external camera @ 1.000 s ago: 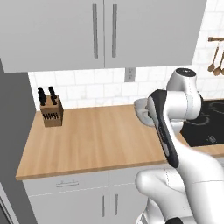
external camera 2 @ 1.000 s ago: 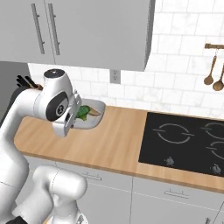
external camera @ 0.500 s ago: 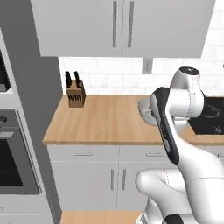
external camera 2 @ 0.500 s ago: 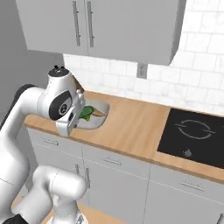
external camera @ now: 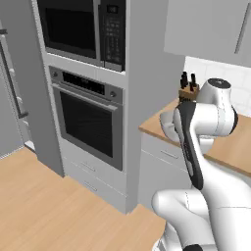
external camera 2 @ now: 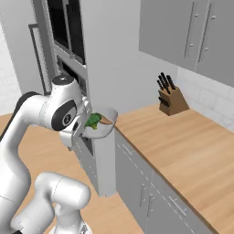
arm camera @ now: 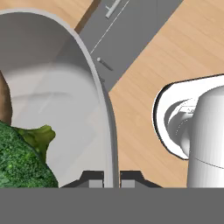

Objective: Take the meat container that has the shrimp and place it on the second highest rack of the freezer. Then take the vegetable container that has the broccoli and sweet potato and place it on the highest rack of the freezer.

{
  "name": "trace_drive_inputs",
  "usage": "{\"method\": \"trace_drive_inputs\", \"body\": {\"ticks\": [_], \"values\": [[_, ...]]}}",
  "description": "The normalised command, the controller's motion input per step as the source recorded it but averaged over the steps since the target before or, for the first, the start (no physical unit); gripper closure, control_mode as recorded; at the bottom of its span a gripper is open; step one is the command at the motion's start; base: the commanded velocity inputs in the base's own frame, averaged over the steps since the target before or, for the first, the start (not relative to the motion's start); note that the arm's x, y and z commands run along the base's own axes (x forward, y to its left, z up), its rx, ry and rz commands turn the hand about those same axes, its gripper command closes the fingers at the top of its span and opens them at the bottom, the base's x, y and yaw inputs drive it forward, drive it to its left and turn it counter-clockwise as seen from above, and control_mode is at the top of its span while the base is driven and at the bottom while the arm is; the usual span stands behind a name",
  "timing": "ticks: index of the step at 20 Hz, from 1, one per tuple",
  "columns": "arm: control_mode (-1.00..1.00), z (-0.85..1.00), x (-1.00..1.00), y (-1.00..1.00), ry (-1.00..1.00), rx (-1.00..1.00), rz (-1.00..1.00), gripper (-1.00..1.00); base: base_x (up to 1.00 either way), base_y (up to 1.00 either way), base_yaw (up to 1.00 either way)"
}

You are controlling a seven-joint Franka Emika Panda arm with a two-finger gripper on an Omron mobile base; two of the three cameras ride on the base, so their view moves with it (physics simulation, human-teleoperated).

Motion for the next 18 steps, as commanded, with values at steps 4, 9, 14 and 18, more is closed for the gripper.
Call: {"method": "trace_drive_inputs", "body": {"ticks": [4,9,14,18], "values": [[1.0,0.0,0.0,0.0,0.0,0.0,0.0,1.0,-0.29,0.43,0.99],[1.0,0.0,0.0,0.0,0.0,0.0,0.0,1.0,-0.29,0.84,0.76],[1.0,0.0,0.0,0.0,0.0,0.0,0.0,1.0,0.79,0.54,0.36],[1.0,0.0,0.0,0.0,0.0,0.0,0.0,1.0,1.0,0.04,0.13]]}}
